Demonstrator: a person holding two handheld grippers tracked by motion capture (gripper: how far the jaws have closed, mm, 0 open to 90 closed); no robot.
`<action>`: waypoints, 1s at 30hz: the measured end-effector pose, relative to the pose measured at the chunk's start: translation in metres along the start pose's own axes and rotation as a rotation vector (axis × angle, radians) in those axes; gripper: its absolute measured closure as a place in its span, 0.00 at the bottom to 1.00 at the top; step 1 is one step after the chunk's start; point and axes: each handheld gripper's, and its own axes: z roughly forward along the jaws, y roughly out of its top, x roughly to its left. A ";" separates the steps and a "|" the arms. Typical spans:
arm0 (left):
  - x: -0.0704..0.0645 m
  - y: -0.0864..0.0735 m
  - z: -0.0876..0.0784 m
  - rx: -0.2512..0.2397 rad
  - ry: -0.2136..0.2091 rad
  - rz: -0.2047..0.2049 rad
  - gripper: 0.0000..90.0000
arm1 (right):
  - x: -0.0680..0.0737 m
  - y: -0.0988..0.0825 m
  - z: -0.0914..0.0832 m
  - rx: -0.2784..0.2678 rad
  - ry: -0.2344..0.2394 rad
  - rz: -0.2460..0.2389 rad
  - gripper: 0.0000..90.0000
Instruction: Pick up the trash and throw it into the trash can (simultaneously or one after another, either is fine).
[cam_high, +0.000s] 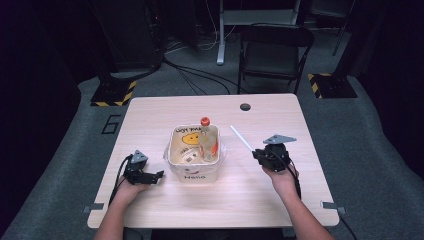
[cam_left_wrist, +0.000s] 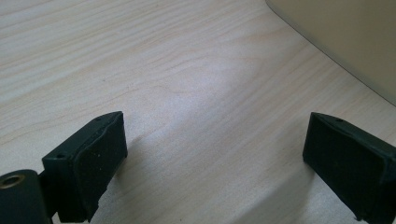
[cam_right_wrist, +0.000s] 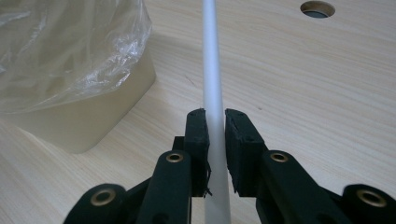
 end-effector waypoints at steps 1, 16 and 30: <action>0.000 0.000 0.000 0.000 0.001 -0.002 0.07 | 0.000 0.001 -0.001 -0.002 0.002 -0.002 0.88; 0.000 0.000 0.001 -0.007 0.005 -0.003 0.07 | -0.003 0.009 -0.024 -0.005 0.015 -0.028 0.88; 0.000 0.000 0.000 -0.006 0.004 -0.003 0.07 | 0.027 0.021 -0.049 -0.046 0.086 -0.135 0.88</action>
